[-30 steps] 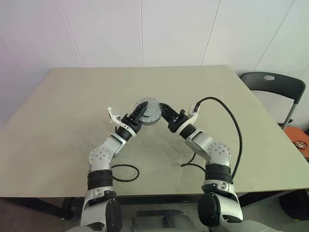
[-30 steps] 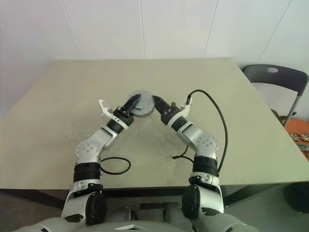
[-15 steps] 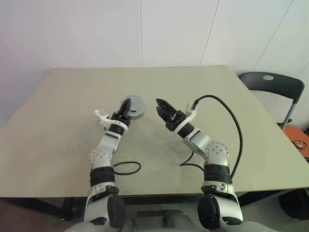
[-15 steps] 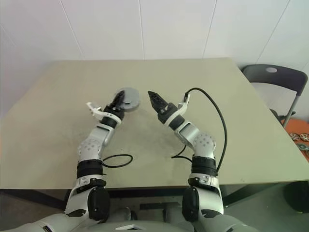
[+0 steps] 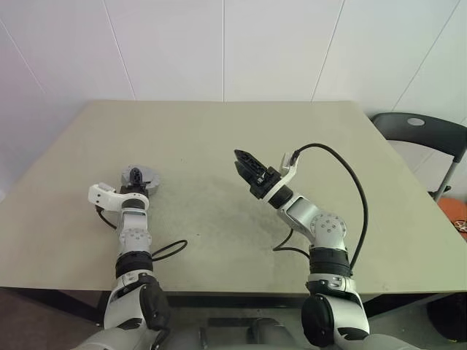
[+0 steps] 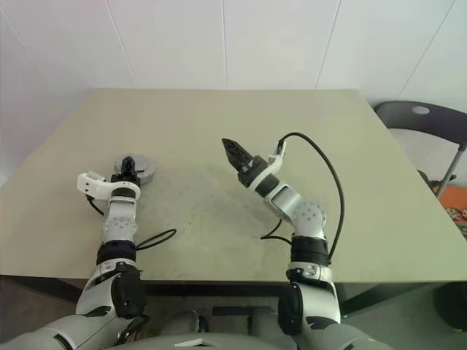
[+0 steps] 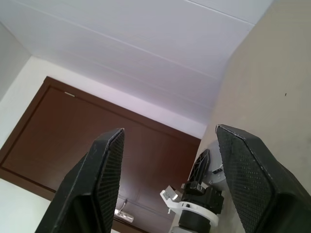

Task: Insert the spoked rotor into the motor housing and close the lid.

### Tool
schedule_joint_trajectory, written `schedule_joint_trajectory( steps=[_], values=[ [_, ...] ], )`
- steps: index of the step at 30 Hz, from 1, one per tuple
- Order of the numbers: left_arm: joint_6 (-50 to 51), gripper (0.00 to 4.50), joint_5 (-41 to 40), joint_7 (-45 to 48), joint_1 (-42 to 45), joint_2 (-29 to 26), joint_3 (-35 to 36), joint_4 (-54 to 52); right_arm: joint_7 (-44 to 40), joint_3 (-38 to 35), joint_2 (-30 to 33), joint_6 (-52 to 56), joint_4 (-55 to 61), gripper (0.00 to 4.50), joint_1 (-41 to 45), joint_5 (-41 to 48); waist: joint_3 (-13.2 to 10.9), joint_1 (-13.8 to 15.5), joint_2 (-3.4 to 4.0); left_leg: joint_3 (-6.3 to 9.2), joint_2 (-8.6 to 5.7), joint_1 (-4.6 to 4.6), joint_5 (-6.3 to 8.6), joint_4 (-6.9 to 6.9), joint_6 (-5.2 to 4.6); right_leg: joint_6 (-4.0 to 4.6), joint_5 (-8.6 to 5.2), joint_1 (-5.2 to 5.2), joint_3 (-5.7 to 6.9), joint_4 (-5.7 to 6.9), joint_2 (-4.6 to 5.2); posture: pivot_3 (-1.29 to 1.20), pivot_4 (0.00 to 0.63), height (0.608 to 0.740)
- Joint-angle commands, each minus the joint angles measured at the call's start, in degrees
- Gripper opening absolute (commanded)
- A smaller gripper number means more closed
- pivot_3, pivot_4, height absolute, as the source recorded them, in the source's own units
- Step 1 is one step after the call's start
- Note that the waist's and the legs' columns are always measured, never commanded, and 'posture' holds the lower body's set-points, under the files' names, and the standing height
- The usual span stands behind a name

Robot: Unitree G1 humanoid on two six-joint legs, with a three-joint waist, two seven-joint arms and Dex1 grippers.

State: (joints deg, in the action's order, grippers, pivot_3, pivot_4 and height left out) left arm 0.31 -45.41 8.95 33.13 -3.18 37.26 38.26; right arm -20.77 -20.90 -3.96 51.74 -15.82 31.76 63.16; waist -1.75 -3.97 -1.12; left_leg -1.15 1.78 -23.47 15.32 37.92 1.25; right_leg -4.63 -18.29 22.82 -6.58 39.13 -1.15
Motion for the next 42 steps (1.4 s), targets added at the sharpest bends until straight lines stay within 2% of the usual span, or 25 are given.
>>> schedule_joint_trajectory(
  steps=[1, 8, 11, 14, 16, 24, 31, 39, 42],
  values=[
    [-2.4, 2.35, 1.2, 0.3, 1.8, -0.7, -0.5, -0.9, -1.1, 0.5, 0.3, -0.9, 2.1, 3.12, 0.3, 0.0, 0.0, -0.1, 0.0, 0.0, 0.0, 0.0, 0.0, 0.03, 0.0, -0.02, 0.01, 0.0, 0.0, 0.02, -0.01, 0.0, 0.0, 0.74],
    [-6.1, 2.35, 5.2, -5.4, 1.7, -1.1, -0.5, 2.1, -1.2, 1.0, 0.4, -1.4, 2.3, 3.12, -0.2, -0.3, 0.0, -0.1, -0.02, 0.0, -0.01, 0.08, 0.0, 0.07, 0.0, -0.03, 0.02, -0.06, 0.0, 0.08, -0.05, 0.0, 0.0, 0.74],
    [-7.1, 3.11, 8.2, -9.0, 1.3, -1.9, -1.6, 3.3, -1.5, 1.4, 0.5, -1.5, 2.4, 3.17, -0.4, -0.8, 0.0, -0.2, -0.02, 0.01, 0.01, 0.18, 0.0, 0.09, 0.0, -0.03, 0.02, -0.1, -0.05, 0.15, -0.08, 0.0, 0.0, 0.74],
    [-8.3, 4.15, 10.4, -12.7, 0.9, -2.1, -2.1, 3.5, -1.8, 1.9, 0.5, -1.5, 2.6, 3.17, -0.5, -1.2, 0.1, -0.3, 0.01, 0.02, 0.02, 0.2, 0.0, 0.09, 0.0, -0.03, 0.02, -0.1, -0.06, 0.19, -0.1, 0.0, 0.0, 0.74],
    [-8.8, 4.47, 11.9, -16.3, 0.7, -2.5, -2.3, 3.9, -1.9, 2.1, 0.6, -1.6, 2.6, 3.17, -0.5, -1.2, 0.1, -0.5, 0.02, 0.0, 0.02, 0.24, 0.0, 0.09, 0.0, -0.03, 0.02, -0.12, -0.1, 0.21, -0.11, 0.0, 0.0, 0.74],
    [-7.9, 4.47, 15.7, -27.4, -0.2, -2.9, -2.9, 3.2, -2.0, 2.4, 0.5, -1.4, 2.7, 3.17, -0.6, -1.1, 0.1, -2.4, 0.05, -0.02, 0.06, 0.34, 0.0, 0.08, 0.0, -0.03, 0.02, -0.17, -0.17, 0.26, -0.15, 0.0, 0.0, 0.74],
    [-6.0, 4.47, 23.1, -34.9, -2.0, -3.4, -6.6, -1.1, -2.8, 3.6, 0.8, -1.1, 2.9, 3.17, -1.6, -1.9, 0.1, -3.2, 0.06, -0.01, 0.07, 0.34, 0.01, 0.07, 0.0, -0.03, 0.02, -0.17, -0.17, 0.26, -0.14, 0.0, 0.0, 0.74],
    [0.3, 4.47, 29.0, -38.5, -5.5, -3.7, -10.5, -9.3, -4.1, 5.5, 1.8, -2.5, 3.8, 3.17, -2.3, -4.9, 0.1, -1.6, 0.05, 0.02, 0.03, 0.35, 0.0, 0.11, 0.0, -0.1, 0.06, -0.26, -0.12, 0.23, -0.06, 0.0, 0.0, 0.74],
    [1.5, 4.47, 30.2, -34.9, -7.5, -3.6, -13.3, -14.6, -4.9, 7.4, 2.9, -4.2, 4.6, 3.17, -2.8, -8.2, 0.1, -1.2, 0.03, 0.02, 0.02, 0.3, 0.0, 0.12, 0.0, -0.11, 0.06, -0.24, -0.11, 0.2, -0.06, 0.0, 0.0, 0.74]
  ],
)
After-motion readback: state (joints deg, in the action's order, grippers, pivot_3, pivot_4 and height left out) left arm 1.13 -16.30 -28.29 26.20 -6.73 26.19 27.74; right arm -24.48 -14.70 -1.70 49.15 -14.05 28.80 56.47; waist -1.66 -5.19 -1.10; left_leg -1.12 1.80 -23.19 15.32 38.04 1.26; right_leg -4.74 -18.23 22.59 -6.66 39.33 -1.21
